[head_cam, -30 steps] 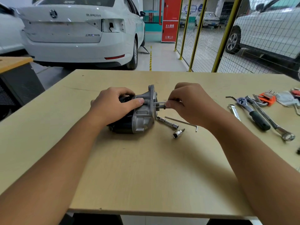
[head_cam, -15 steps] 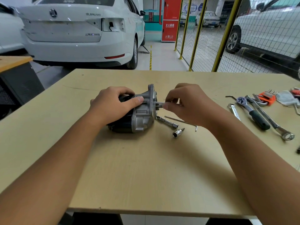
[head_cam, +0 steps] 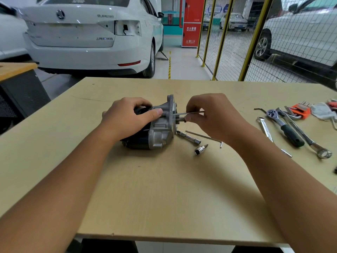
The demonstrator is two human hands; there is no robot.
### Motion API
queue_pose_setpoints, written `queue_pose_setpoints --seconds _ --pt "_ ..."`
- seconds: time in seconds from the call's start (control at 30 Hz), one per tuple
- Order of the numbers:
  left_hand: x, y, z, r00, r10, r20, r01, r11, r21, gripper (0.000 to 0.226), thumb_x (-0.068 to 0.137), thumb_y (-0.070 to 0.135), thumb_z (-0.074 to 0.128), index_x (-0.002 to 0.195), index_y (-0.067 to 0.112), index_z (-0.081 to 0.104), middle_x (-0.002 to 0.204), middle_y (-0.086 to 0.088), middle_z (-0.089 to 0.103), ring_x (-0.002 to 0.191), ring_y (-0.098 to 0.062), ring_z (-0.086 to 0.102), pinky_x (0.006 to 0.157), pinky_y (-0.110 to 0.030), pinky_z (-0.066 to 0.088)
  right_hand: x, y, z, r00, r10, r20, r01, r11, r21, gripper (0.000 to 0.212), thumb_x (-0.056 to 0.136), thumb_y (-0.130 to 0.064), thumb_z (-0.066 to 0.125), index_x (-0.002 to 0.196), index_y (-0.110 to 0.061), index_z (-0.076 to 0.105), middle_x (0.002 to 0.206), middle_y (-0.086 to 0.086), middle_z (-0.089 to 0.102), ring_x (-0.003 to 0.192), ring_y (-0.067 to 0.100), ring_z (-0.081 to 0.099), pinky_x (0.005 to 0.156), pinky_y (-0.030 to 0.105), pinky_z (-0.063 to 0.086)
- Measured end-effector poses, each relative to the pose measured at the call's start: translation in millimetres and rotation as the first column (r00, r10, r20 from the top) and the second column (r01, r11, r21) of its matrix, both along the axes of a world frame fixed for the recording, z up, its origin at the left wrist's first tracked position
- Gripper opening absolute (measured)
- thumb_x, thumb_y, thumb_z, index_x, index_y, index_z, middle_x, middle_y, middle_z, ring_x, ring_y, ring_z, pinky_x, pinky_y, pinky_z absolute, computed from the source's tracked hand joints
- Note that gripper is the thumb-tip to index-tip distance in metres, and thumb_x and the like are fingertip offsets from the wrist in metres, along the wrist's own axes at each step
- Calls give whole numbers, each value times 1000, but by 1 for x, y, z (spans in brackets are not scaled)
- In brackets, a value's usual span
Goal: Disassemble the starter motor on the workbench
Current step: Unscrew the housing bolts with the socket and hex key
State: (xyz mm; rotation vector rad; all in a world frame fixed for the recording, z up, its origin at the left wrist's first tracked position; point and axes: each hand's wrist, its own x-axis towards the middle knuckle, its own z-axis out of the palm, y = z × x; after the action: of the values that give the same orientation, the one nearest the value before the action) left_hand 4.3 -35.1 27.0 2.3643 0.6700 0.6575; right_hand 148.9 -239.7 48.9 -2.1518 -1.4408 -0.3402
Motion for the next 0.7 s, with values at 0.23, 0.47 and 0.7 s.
queue_pose_setpoints --seconds 0.23,0.47,0.7 --pt "-1 -1 1 1000 12 -10 -12 1000 -4 64 55 93 56 100 50 72 103 21 72 109 -15 63 103 -52 47 4 -1 3 1000 24 -9 -25 997 -72 18 98 -22 61 94 -11 74 88 0 58 82 19 54 72 30 38" --pt "-3 -2 2 1000 -15 -8 15 1000 -15 67 50 93 61 99 49 73 102 23 71 110 -15 64 104 -51 47 -1 -1 6 996 -45 77 51 996 -73 7 90 -34 71 88 -27 71 81 -17 51 82 15 53 80 44 48" --pt "2 -6 2 996 51 -73 -40 988 151 66 63 95 40 105 52 68 102 25 69 108 -14 58 99 -47 40 1 -5 5 1000 17 -15 -18 997 -74 12 93 -33 67 96 -24 75 84 -4 66 78 16 58 73 38 51"
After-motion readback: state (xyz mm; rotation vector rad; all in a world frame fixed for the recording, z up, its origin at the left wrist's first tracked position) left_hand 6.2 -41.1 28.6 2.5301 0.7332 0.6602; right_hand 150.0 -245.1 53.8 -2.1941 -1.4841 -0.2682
